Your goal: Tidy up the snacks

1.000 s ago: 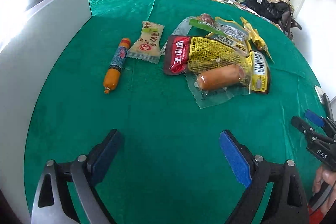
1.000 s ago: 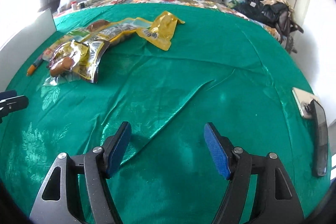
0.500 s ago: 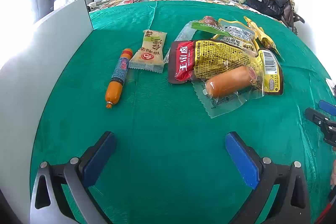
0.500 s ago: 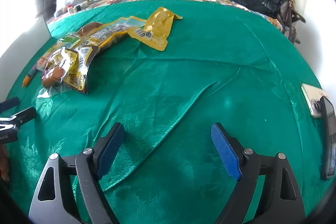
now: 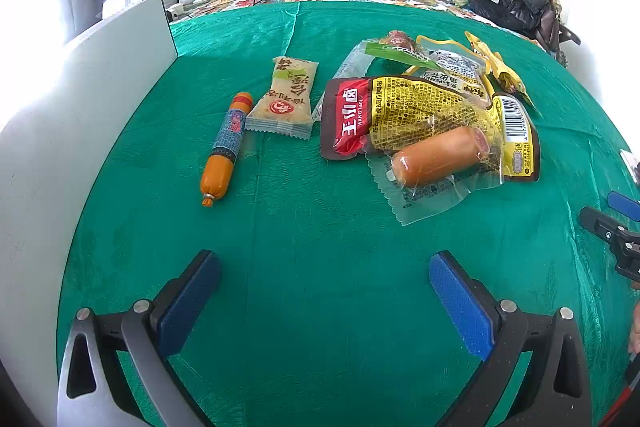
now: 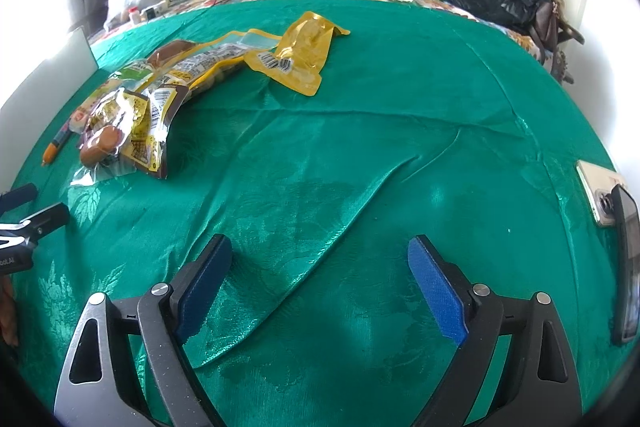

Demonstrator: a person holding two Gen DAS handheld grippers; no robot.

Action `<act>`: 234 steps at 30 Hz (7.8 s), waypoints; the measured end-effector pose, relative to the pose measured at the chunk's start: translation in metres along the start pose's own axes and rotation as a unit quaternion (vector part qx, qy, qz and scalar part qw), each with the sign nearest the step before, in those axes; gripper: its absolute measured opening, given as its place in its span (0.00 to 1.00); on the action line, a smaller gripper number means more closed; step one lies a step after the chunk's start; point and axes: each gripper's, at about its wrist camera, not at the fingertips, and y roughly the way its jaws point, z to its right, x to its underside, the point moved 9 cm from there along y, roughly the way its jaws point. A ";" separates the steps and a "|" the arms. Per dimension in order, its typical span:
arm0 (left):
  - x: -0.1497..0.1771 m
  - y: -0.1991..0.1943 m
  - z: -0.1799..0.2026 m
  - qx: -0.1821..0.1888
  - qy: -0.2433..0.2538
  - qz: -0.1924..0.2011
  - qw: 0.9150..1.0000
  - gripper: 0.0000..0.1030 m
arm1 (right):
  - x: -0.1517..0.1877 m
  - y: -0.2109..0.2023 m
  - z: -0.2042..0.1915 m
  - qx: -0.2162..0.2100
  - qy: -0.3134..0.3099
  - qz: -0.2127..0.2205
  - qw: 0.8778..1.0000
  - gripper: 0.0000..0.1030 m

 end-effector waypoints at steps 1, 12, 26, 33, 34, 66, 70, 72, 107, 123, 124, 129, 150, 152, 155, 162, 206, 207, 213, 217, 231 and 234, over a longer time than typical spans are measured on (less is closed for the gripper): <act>0.000 -0.001 0.000 0.000 0.000 0.000 1.000 1.00 | 0.000 0.000 0.000 0.000 0.000 0.000 1.000 0.89; 0.000 -0.001 0.000 0.000 0.000 0.000 1.000 1.00 | 0.000 0.000 0.000 0.000 0.000 0.000 1.000 0.90; 0.000 0.000 0.000 0.000 -0.001 -0.001 1.000 1.00 | 0.000 0.000 0.000 0.000 0.000 -0.001 1.000 0.90; 0.000 -0.001 0.000 -0.001 -0.001 -0.001 1.000 1.00 | 0.000 0.000 0.000 0.001 0.000 -0.001 1.000 0.90; 0.000 -0.001 0.000 -0.001 -0.001 -0.001 1.000 1.00 | -0.001 0.000 0.000 0.001 0.000 -0.001 1.000 0.90; -0.061 0.028 -0.074 -0.014 -0.035 -0.066 0.997 0.15 | -0.001 -0.001 0.000 0.001 0.000 -0.002 1.000 0.91; -0.030 0.008 -0.073 0.011 -0.064 -0.071 0.995 0.15 | -0.001 -0.001 0.000 0.001 0.000 -0.002 1.000 0.91; -0.010 -0.009 -0.069 0.019 -0.059 -0.072 0.995 0.15 | -0.001 -0.001 0.000 0.002 -0.001 -0.002 1.000 0.91; 0.005 -0.003 -0.087 -0.042 -0.057 0.000 0.998 1.00 | -0.001 -0.001 0.000 0.003 -0.001 -0.003 1.000 0.91; 0.005 -0.003 -0.088 -0.041 -0.058 0.001 0.997 1.00 | -0.001 -0.001 0.000 0.003 -0.001 -0.003 1.000 0.92; 0.005 -0.003 -0.088 -0.041 -0.058 0.001 0.997 1.00 | -0.001 -0.001 0.000 0.003 -0.001 -0.003 1.000 0.92; 0.005 -0.003 -0.088 -0.041 -0.058 0.002 0.997 1.00 | -0.001 -0.001 0.000 0.003 -0.001 -0.003 1.000 0.92; 0.006 -0.004 -0.089 -0.041 -0.059 0.003 0.997 1.00 | -0.001 -0.001 -0.001 0.004 -0.002 -0.003 1.000 0.92; 0.006 -0.004 -0.089 -0.041 -0.059 0.003 0.997 1.00 | -0.001 -0.001 -0.001 0.004 -0.002 -0.003 1.000 0.92; 0.006 -0.004 -0.089 -0.041 -0.059 0.003 0.997 1.00 | -0.001 -0.001 0.000 0.004 -0.001 -0.003 1.000 0.92; 0.006 -0.003 -0.090 -0.041 -0.059 0.003 0.997 1.00 | -0.007 -0.028 -0.044 -0.116 0.010 0.038 0.993 0.90; 0.013 -0.040 -0.068 0.076 -0.041 -0.043 0.995 0.14 | -0.031 -0.012 -0.178 -0.177 -0.222 -0.166 0.944 0.40; 0.014 -0.046 -0.069 0.089 -0.058 -0.038 0.994 0.14 | -0.033 -0.022 -0.172 -0.192 -0.192 -0.160 0.949 0.40; 0.008 -0.109 -0.086 0.157 -0.141 0.002 0.977 0.14 | -0.046 -0.056 -0.152 -0.212 -0.081 -0.144 0.963 0.40; -0.006 -0.163 -0.133 0.138 -0.159 0.053 0.976 0.14 | -0.075 -0.110 -0.217 -0.290 -0.072 -0.106 0.948 0.40; 0.059 -0.188 -0.332 -0.097 -0.209 0.008 0.973 0.30 | -0.032 -0.176 -0.482 -0.442 -0.136 -0.138 0.876 0.48; 0.077 -0.191 -0.341 -0.114 -0.225 0.018 0.968 0.73 | -0.019 -0.162 -0.469 -0.437 -0.125 -0.151 0.878 0.55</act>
